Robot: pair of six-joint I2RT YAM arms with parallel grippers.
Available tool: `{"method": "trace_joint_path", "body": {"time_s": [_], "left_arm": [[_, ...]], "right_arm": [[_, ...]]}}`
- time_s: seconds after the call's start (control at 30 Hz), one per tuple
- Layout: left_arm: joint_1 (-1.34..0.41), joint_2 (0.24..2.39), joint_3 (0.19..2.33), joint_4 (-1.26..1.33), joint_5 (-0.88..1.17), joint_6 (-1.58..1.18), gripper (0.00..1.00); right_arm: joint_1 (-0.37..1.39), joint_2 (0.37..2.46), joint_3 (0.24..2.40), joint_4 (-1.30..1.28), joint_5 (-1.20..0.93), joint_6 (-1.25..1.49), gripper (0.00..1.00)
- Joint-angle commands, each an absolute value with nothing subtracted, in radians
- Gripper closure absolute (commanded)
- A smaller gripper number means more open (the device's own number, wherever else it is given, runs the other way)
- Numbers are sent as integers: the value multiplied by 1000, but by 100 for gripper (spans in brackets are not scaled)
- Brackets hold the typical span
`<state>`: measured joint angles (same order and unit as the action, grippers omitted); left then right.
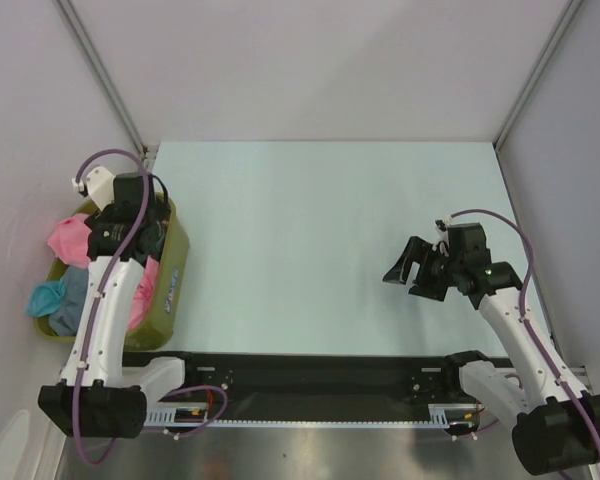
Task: Fold and stack the t-shirts
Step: Grab the tshirt from the pile
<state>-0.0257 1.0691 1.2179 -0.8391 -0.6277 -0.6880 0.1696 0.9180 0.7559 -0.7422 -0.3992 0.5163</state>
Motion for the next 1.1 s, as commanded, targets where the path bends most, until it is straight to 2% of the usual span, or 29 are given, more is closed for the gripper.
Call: {"method": "trace_joint_path", "body": {"time_s": [0.0,0.2,0.3,0.37,0.4,0.43,0.57,0.67,0.7,0.73,0.77,1.07], "left_arm": [[36,1107,1210,-819,-712,-563,17],[242,1247,1229,-805,-560,-560,21],[282,1319,1247,-795,-546,-555,22],[307,1357,1262,-804,-532,-561,27],[317,1386,1269,-807,-525,-564,36],[337,1399,1276,-808,-517,-565,39],[362,1434,1269,-787,-482,-565,37],[364,1451,1259,-761,-468,-560,51],[365,1453,1258,-762,-469,-561,75],[365,1450,1276,-775,-475,-566,90],[365,1442,1291,-805,-483,-590,99],[356,1235,1489,-913,-420,-679,100]], "right_arm": [[178,925,807,-761,-457,489,13],[192,919,830,-793,-474,476,12],[192,919,812,-793,-479,472,12],[193,914,810,-795,-480,462,12],[193,913,810,-793,-480,457,12],[193,913,813,-798,-479,453,11],[201,911,828,-808,-463,439,11],[212,914,833,-810,-456,433,11],[213,917,834,-808,-453,430,11],[215,917,834,-811,-451,428,11],[216,919,842,-815,-446,426,11],[297,974,910,-830,-396,393,11]]}}
